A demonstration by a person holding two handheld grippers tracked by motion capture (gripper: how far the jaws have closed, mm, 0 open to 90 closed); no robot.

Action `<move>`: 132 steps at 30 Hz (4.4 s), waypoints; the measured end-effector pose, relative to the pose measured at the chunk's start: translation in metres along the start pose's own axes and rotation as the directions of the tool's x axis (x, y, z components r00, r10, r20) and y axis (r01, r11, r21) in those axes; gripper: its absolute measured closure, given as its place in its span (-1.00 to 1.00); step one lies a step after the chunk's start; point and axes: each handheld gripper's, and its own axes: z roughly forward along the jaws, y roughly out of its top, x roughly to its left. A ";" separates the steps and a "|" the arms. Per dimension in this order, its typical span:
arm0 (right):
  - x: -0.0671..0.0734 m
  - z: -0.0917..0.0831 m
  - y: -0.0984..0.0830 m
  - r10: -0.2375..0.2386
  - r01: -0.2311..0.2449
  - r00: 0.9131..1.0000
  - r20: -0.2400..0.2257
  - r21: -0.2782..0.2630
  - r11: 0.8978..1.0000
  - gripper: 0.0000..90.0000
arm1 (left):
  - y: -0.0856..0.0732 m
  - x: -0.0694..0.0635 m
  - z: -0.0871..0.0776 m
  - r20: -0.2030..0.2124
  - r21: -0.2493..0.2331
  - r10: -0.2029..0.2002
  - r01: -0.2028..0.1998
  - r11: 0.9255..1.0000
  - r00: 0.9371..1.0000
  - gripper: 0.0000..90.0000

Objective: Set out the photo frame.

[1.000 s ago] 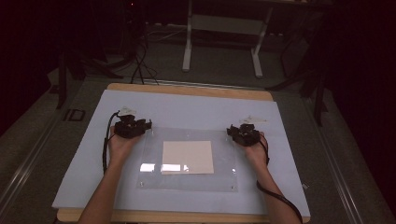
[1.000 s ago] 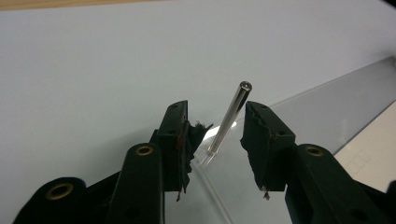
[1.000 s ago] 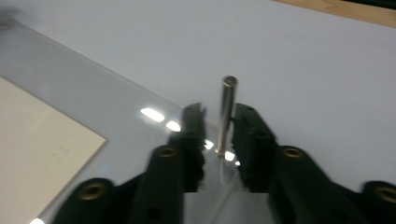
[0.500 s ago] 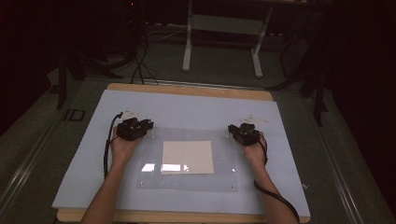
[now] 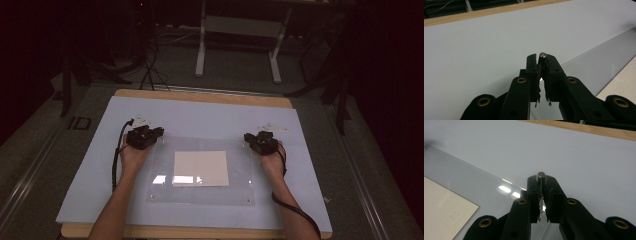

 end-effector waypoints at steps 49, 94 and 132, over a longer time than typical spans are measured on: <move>-0.009 0.012 0.036 0.126 -0.130 0.991 0.035 0.157 0.979 0.72 | 0.028 0.017 0.028 -0.032 0.110 -0.304 0.305 0.946 0.952 0.90; 0.133 -0.131 0.036 -0.209 0.220 0.894 -0.397 -0.018 0.975 0.73 | 0.026 0.020 0.030 -0.017 0.101 -0.349 0.349 0.932 0.937 0.88; 0.173 -0.100 -0.019 -0.251 0.239 0.934 -0.254 -0.080 0.968 1.00 | 0.023 0.024 0.027 0.022 0.104 -0.327 0.323 0.941 0.945 0.47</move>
